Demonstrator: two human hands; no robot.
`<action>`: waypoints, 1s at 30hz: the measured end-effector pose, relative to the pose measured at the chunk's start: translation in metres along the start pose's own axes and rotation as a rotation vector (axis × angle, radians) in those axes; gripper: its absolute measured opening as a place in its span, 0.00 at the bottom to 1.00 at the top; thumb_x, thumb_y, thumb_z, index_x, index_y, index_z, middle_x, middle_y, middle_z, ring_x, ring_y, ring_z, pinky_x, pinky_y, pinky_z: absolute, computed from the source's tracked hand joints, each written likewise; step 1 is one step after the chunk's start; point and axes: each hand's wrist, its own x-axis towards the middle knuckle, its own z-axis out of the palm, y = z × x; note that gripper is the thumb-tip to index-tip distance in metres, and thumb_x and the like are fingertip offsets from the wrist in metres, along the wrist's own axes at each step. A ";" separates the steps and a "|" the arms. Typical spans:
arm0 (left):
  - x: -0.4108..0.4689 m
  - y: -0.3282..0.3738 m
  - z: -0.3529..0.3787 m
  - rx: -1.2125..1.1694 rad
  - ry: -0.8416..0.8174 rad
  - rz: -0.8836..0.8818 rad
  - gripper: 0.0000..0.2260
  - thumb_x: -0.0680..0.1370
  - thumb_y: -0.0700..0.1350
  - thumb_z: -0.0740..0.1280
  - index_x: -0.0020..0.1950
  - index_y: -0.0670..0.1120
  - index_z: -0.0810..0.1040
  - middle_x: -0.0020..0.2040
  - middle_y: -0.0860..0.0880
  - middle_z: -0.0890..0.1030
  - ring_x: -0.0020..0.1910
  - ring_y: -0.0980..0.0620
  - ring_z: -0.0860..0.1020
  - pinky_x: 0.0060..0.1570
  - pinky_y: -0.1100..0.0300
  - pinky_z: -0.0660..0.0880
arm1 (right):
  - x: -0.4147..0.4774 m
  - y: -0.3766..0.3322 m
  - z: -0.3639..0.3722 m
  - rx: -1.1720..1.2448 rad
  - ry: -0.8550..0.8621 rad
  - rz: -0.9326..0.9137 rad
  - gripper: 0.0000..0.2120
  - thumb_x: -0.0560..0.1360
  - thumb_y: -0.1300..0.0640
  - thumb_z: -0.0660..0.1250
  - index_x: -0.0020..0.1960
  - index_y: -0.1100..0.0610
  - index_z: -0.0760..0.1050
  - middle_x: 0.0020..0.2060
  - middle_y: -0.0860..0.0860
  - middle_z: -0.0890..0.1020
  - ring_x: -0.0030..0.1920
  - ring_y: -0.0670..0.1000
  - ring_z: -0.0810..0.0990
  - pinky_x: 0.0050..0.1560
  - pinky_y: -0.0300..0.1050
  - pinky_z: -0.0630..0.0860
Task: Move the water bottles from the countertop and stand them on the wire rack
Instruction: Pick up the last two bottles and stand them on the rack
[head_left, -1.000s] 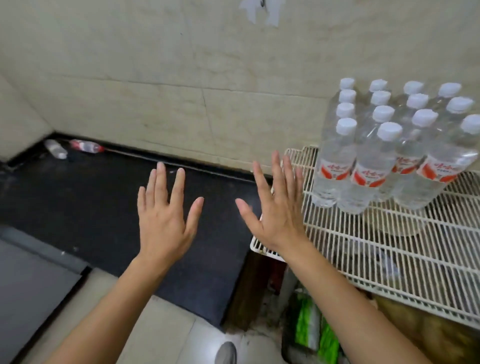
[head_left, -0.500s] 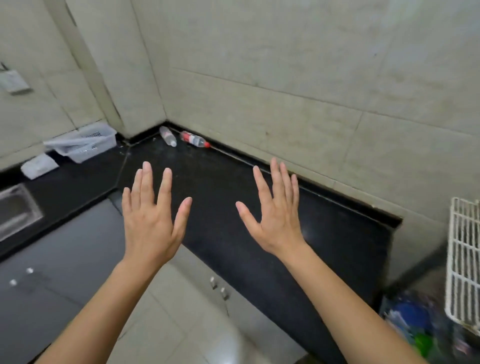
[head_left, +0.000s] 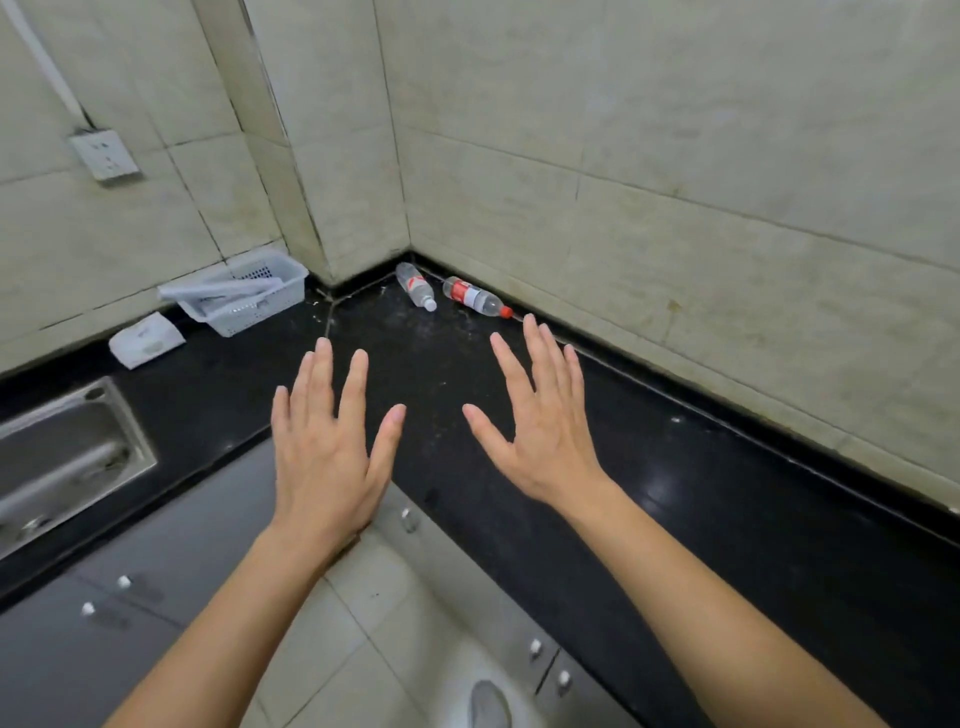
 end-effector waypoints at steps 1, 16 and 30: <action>0.007 -0.005 0.007 0.004 0.003 0.011 0.30 0.83 0.60 0.53 0.79 0.42 0.65 0.81 0.37 0.59 0.80 0.37 0.59 0.74 0.35 0.59 | 0.007 0.003 0.005 -0.006 0.016 0.006 0.35 0.81 0.39 0.60 0.82 0.54 0.57 0.82 0.60 0.52 0.82 0.58 0.49 0.80 0.63 0.48; 0.293 -0.118 0.162 0.032 -0.164 0.151 0.30 0.83 0.60 0.52 0.78 0.42 0.66 0.79 0.36 0.63 0.77 0.36 0.64 0.73 0.35 0.61 | 0.248 0.083 0.174 -0.104 -0.066 0.265 0.42 0.79 0.34 0.59 0.83 0.54 0.47 0.82 0.60 0.47 0.82 0.60 0.44 0.80 0.60 0.41; 0.424 -0.217 0.366 -0.088 -0.469 0.278 0.31 0.80 0.60 0.53 0.75 0.41 0.70 0.75 0.36 0.70 0.74 0.35 0.69 0.68 0.33 0.67 | 0.344 0.130 0.327 -0.253 -0.320 0.452 0.38 0.80 0.43 0.64 0.82 0.59 0.54 0.81 0.62 0.56 0.81 0.62 0.53 0.79 0.61 0.56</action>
